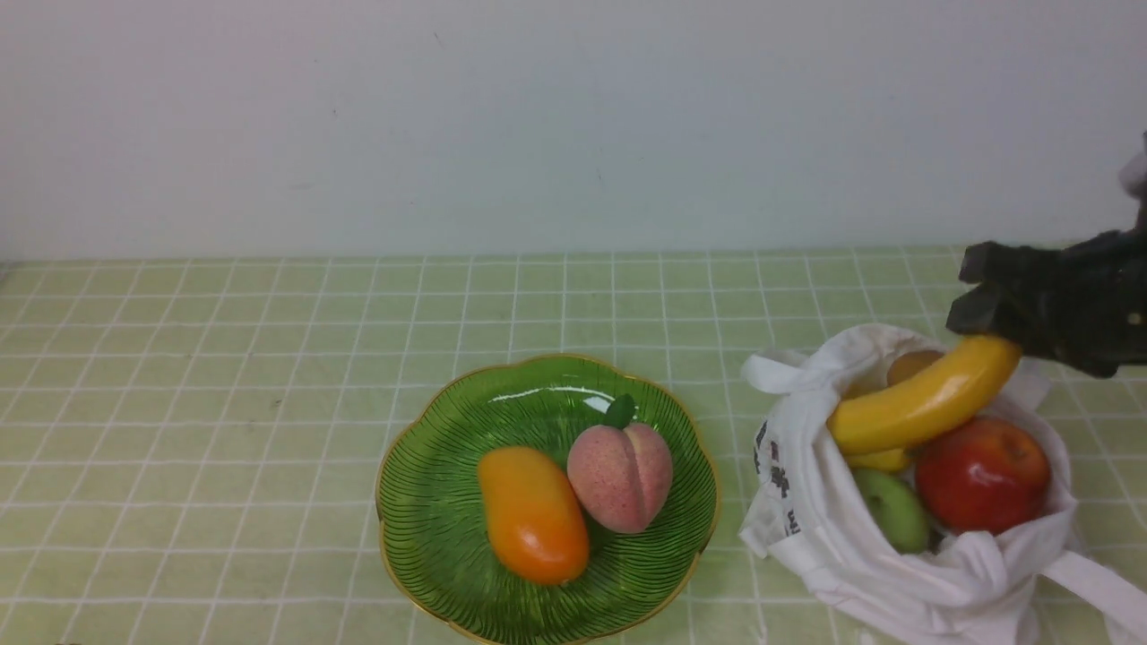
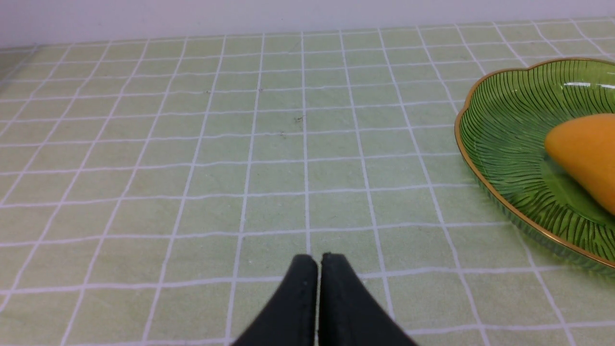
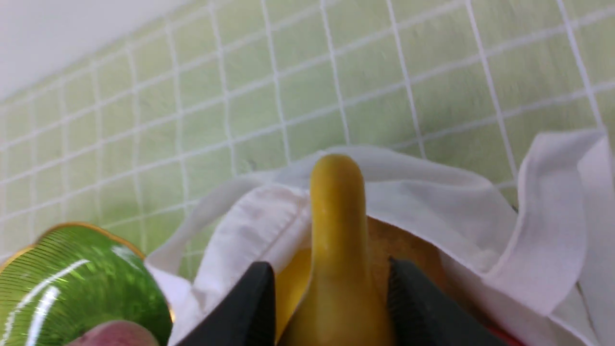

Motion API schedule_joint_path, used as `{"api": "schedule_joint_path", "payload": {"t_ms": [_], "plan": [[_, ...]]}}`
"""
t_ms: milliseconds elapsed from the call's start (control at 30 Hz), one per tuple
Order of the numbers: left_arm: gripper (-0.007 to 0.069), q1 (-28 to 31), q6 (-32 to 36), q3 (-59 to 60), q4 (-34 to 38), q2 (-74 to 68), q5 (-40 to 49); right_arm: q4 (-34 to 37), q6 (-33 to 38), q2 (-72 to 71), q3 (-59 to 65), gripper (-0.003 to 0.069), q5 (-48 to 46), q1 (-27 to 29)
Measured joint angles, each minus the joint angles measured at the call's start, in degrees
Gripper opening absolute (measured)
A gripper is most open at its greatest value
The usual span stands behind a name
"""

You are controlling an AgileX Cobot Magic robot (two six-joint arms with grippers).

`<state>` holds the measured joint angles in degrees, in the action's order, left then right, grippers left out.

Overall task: Take the fruit out of the bag on the green coffee tablecloth and place them on the plate.
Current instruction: 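Take the banana out of the bag and place it in the fruit dish with the right gripper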

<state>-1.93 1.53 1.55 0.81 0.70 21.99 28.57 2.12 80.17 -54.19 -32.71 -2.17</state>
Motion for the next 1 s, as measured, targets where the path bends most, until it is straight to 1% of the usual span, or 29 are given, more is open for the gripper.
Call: {"api": "schedule_joint_path", "payload": {"t_ms": [133, 367, 467, 533, 667, 767, 800, 867, 933, 1000], "plan": [[-0.0008, 0.00, 0.00, 0.00, 0.00, 0.00, 0.00, -0.46, 0.57, -5.20, -1.13, 0.0281, -2.91, 0.00], [-0.0008, 0.00, 0.00, 0.00, 0.00, 0.00, 0.00, -0.12, 6.43, -11.63, -6.50, 0.0281, -10.61, 0.00], [-0.0008, 0.00, 0.00, 0.00, 0.00, 0.00, 0.00, 2.97, 7.65, -12.11, -7.52, 0.0281, -12.62, 0.00], [-0.0008, 0.00, 0.00, 0.00, 0.00, 0.00, 0.00, 6.21, 10.74, -11.87, -7.58, 0.0281, -13.10, -0.69], [-0.0008, 0.00, 0.00, 0.00, 0.00, 0.00, 0.00, 12.99, 19.80, -9.92, -7.58, 0.0281, -13.21, -5.72], [-0.0008, 0.00, 0.00, 0.00, 0.00, 0.00, 0.00, 19.68, 27.34, -6.27, -7.58, 0.0281, -11.64, -12.24], [-0.0008, 0.00, 0.00, 0.00, 0.00, 0.00, 0.00, 20.82, 28.68, -5.10, -7.58, 0.0281, -10.62, -13.56], [-0.0008, 0.00, 0.00, 0.00, 0.00, 0.00, 0.00, 23.67, 32.40, -2.48, -7.58, 0.0281, -7.86, -17.30], [-0.0008, 0.00, 0.00, 0.00, 0.00, 0.00, 0.00, 26.65, 37.18, 2.34, -7.58, 0.0281, -1.86, -21.92], [-0.0008, 0.00, 0.00, 0.00, 0.00, 0.00, 0.00, 29.21, 41.93, 6.23, -7.58, 0.0281, 3.51, -24.86]]}}
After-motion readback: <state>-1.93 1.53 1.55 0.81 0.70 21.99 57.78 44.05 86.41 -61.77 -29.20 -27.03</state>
